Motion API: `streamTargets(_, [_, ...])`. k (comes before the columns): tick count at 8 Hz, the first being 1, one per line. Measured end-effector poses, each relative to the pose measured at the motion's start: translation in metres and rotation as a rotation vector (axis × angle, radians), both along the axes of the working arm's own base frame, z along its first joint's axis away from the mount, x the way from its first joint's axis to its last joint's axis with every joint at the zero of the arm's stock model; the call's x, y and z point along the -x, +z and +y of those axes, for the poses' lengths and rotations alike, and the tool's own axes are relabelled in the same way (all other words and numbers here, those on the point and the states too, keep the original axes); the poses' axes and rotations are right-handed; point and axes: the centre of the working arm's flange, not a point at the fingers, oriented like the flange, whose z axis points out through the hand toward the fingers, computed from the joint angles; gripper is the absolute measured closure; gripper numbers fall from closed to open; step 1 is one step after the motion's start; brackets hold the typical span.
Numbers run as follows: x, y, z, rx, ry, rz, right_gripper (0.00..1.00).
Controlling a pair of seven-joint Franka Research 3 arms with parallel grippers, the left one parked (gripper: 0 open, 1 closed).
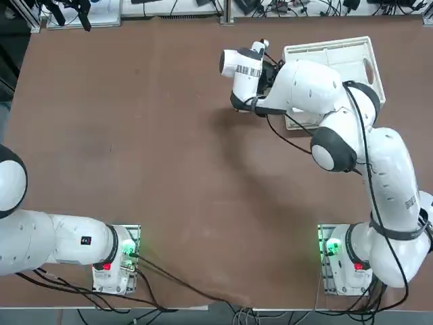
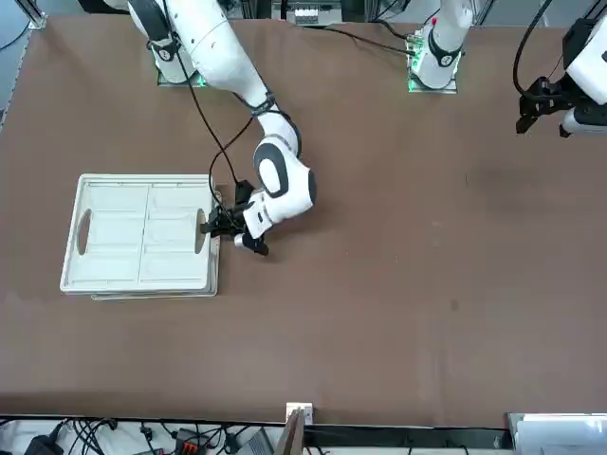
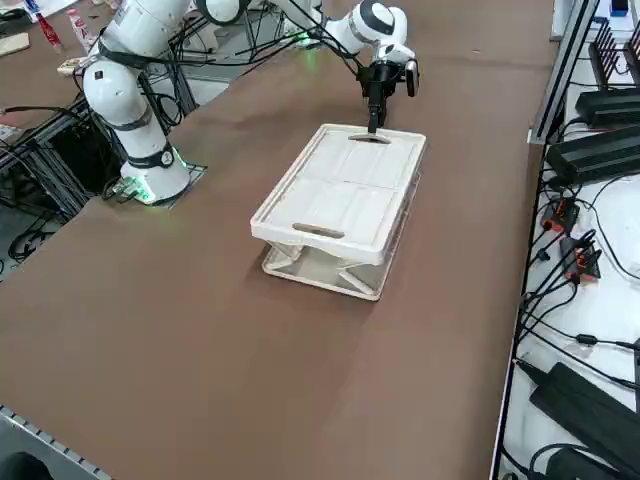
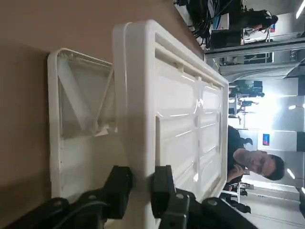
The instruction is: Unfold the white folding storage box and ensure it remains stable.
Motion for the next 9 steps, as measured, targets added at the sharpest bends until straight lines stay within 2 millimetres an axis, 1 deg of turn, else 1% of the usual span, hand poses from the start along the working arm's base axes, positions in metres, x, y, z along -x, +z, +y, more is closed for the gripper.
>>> streamTargets(5, [-0.005,0.037,0.0,-0.003,-0.02,-0.012,0.73])
streamTargets(9, [-0.007,0.058,0.002,-0.011,-0.019,0.001,0.73])
